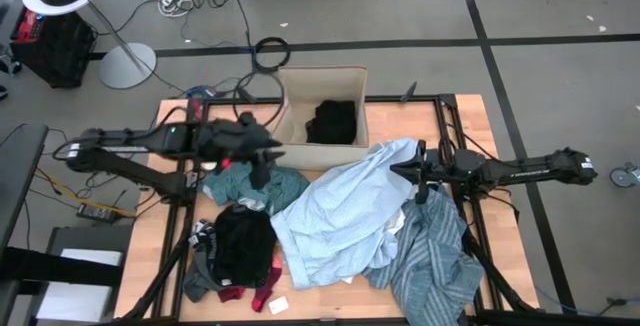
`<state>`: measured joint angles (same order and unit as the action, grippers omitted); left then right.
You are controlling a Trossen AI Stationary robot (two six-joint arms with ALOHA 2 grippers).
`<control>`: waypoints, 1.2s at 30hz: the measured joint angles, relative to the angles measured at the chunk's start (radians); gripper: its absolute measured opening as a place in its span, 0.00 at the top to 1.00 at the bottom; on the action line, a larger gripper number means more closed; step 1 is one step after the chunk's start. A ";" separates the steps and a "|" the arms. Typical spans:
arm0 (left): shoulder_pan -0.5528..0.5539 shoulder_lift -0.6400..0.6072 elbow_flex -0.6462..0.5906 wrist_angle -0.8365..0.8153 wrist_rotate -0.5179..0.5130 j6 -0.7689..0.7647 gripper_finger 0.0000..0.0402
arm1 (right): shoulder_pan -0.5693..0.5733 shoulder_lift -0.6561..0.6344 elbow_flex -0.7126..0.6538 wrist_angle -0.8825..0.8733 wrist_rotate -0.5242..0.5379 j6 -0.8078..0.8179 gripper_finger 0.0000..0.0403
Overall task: Sort clothes
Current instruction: Put the light blue shirt into the laundry organizer
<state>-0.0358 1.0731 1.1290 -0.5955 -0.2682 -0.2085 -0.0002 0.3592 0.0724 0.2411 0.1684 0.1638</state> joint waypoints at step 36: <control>-0.118 -0.220 -0.440 0.233 0.078 -0.118 0.70 | 0.177 1.225 1.218 -0.828 0.017 -0.212 0.21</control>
<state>-0.1534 0.8529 0.6894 -0.3629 -0.1902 -0.3268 0.1772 1.5840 1.2902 -0.5872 0.1857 -0.0479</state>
